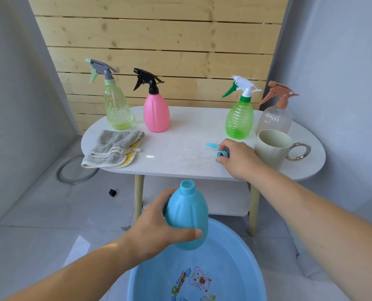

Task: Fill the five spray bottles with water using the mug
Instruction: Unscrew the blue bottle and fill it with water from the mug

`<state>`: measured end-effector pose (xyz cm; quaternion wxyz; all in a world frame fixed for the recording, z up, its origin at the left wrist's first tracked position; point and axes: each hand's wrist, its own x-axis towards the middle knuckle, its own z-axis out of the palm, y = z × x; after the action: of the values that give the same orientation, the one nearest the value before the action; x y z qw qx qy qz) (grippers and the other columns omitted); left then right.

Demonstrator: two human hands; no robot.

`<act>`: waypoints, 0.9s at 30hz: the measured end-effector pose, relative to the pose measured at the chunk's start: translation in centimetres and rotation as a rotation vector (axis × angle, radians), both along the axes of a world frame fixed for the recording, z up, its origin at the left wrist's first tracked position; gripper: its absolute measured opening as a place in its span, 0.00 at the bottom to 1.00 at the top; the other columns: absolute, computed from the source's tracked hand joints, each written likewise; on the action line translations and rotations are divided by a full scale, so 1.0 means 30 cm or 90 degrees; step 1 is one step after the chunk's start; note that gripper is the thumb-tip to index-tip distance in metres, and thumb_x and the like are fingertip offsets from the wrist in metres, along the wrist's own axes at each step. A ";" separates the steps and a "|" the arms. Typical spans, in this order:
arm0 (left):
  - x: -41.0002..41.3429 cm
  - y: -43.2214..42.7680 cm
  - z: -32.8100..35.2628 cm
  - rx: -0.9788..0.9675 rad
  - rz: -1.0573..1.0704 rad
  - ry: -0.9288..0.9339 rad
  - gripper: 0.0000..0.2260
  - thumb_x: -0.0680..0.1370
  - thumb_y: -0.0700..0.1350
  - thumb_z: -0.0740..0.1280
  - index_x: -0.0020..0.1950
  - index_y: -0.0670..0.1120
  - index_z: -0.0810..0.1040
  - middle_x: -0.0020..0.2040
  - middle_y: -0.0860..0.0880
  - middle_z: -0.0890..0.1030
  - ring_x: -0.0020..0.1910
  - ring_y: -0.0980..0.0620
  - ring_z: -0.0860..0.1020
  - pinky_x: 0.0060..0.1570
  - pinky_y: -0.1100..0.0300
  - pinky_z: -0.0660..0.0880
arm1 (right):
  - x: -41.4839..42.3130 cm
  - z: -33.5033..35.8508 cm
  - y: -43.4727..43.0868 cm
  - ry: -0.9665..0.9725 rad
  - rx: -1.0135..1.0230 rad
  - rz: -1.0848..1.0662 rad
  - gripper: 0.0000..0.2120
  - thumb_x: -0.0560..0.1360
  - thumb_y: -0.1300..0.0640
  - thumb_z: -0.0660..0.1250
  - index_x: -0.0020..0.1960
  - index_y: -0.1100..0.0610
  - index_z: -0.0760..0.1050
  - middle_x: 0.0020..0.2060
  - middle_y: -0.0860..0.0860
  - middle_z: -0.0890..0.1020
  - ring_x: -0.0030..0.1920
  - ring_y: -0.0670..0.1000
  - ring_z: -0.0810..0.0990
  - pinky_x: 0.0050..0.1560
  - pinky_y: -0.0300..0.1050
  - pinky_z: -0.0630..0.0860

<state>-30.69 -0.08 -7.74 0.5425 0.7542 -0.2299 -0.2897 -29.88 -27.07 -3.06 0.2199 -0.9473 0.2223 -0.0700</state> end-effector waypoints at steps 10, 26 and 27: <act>0.008 0.025 0.037 -0.011 0.041 0.003 0.38 0.55 0.55 0.85 0.63 0.60 0.76 0.53 0.53 0.85 0.52 0.52 0.86 0.50 0.52 0.85 | -0.202 0.297 0.056 -0.136 0.057 0.108 0.08 0.75 0.53 0.72 0.52 0.48 0.75 0.44 0.47 0.78 0.42 0.47 0.76 0.43 0.41 0.73; -0.038 0.040 0.040 0.019 0.010 -0.024 0.39 0.55 0.56 0.85 0.64 0.62 0.74 0.56 0.54 0.83 0.55 0.51 0.84 0.52 0.47 0.85 | -0.319 0.337 0.185 -0.275 -0.232 0.128 0.13 0.72 0.59 0.75 0.55 0.54 0.79 0.66 0.54 0.73 0.63 0.60 0.66 0.62 0.43 0.58; -0.039 0.040 0.040 0.018 0.008 -0.023 0.40 0.56 0.56 0.85 0.64 0.62 0.74 0.56 0.54 0.83 0.54 0.51 0.84 0.52 0.48 0.85 | -0.319 0.340 0.181 -0.286 -0.228 0.127 0.13 0.72 0.59 0.75 0.55 0.54 0.79 0.66 0.55 0.73 0.63 0.61 0.67 0.64 0.46 0.61</act>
<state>-31.86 1.12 -6.53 0.5291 0.7684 -0.2309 -0.2763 -39.44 -21.63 7.14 0.0988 -0.9490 0.0585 -0.2938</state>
